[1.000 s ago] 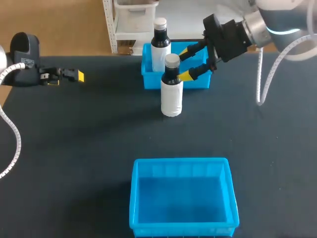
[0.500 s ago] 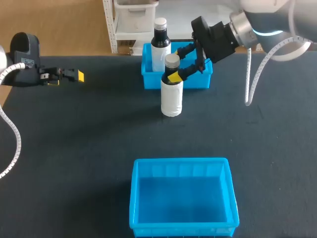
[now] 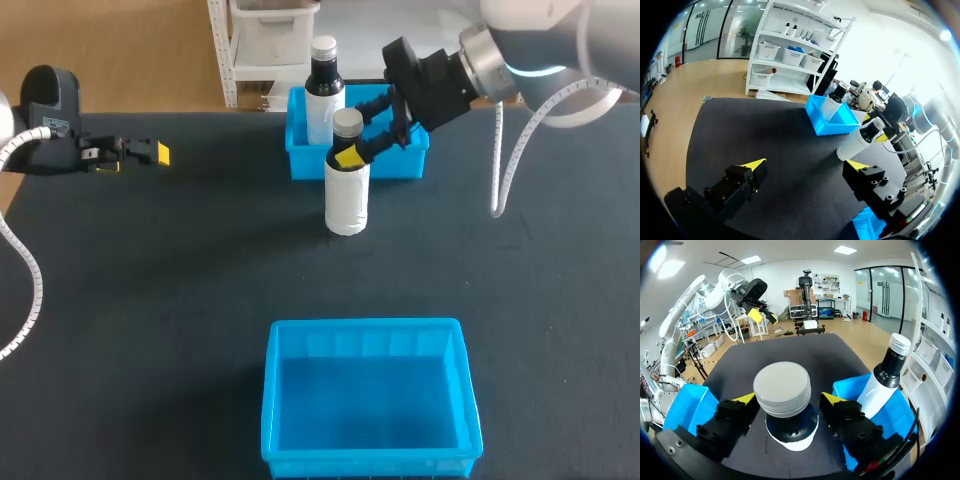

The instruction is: Pick up the bottle, and place it in the far bin if it is heavy, or in the near bin if it is light.

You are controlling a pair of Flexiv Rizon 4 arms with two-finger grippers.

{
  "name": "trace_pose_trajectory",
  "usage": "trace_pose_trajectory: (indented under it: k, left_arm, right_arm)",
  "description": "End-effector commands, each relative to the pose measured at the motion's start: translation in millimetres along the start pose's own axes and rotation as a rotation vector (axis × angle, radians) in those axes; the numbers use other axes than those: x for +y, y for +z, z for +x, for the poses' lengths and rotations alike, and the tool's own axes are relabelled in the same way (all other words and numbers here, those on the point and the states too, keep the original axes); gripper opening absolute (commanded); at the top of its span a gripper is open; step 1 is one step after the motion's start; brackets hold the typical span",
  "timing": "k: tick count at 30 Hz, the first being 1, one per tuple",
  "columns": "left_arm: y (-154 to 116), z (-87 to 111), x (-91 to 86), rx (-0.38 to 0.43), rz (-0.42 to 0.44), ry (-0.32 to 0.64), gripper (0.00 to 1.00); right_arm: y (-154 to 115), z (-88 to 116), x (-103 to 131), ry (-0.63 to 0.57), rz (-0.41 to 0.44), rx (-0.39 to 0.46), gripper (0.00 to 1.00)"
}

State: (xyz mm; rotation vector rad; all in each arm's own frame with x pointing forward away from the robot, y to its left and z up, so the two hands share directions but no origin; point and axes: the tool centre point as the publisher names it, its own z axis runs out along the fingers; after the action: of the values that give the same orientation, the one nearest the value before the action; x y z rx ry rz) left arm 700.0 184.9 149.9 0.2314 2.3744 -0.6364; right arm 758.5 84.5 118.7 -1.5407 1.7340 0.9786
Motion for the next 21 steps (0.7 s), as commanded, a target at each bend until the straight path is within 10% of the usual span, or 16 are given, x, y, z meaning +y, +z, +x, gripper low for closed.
trace_pose_trajectory:
  k: [1, 7, 11, 21]
  left_arm:
    - [0, 0.0, 0.0, 0.000, 0.000, 0.000, 1.00]
    - [0, 0.0, 0.0, 0.000, 0.000, 0.000, 1.00]
    - [0, 0.0, 0.0, 0.000, 0.000, 0.000, 1.00]
    - [0, 0.0, 0.0, 0.000, 0.000, 0.000, 1.00]
  right_arm:
    - [1, 0, -1, 0.000, -0.002, 0.000, 0.64]
    - [2, 0, 1, -0.004, -0.004, 0.000, 0.40]
    - [2, 0, 2, -0.003, -0.004, 0.000, 0.00]
    - [-13, -12, 5, -0.036, 0.019, 0.007, 0.00]
